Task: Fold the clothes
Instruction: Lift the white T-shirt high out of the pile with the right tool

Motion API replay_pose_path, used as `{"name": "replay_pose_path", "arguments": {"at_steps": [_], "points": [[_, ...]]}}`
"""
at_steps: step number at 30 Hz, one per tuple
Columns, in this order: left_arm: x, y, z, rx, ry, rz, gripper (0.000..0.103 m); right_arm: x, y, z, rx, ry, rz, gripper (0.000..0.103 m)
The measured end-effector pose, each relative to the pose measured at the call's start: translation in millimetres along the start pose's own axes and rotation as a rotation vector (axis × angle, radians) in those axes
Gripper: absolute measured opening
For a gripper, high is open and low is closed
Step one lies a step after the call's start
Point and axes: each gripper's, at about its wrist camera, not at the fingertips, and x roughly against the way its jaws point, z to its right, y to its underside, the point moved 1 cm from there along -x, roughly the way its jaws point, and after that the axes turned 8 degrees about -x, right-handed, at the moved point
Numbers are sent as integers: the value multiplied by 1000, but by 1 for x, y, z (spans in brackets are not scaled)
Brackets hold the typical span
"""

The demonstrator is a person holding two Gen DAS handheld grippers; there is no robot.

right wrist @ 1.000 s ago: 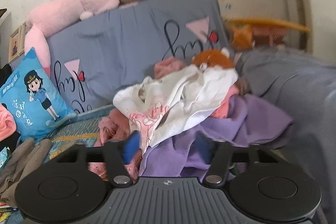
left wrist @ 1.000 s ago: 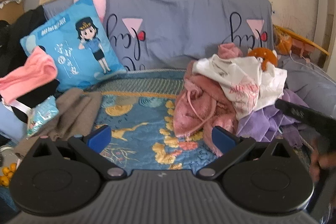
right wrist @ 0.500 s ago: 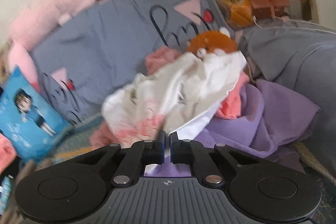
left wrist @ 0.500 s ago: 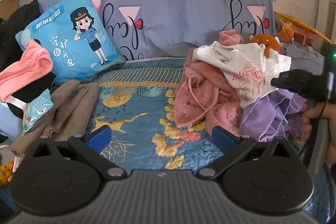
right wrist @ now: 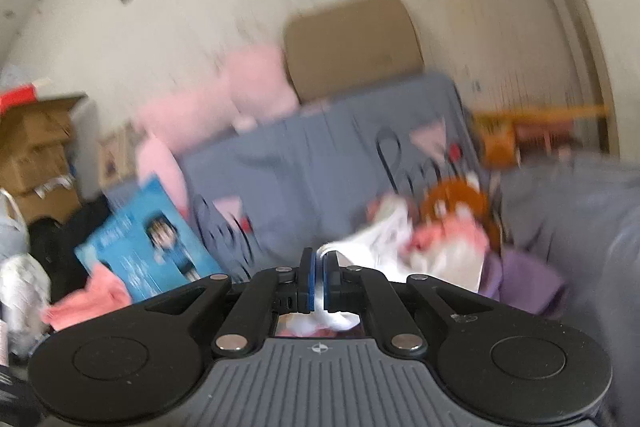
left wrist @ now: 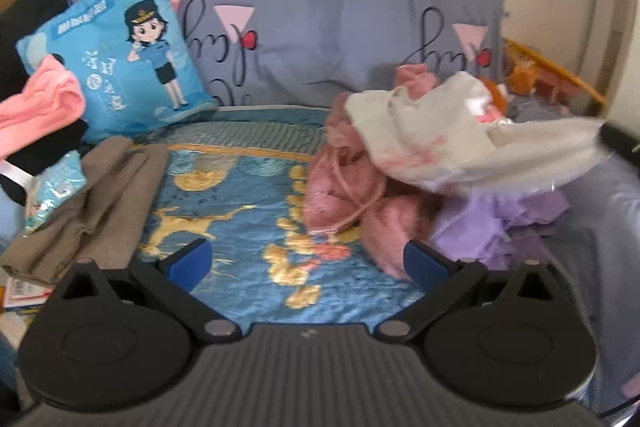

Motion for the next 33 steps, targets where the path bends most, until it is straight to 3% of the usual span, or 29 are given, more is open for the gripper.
{"name": "replay_pose_path", "arguments": {"at_steps": [6,14,22,33], "points": [[24,-1,-17,87,95,-7,103,47,-52,-34,75,-85,107,4],[56,7,-38,94,85,-23,103,82,-88,-76,131,-200,197,4],[87,1,-46,73,37,24,103,73,-142,-133,166,-292,158,3],[119,2,-73,88,17,73,103,53,-160,-179,121,-353,105,3]]}}
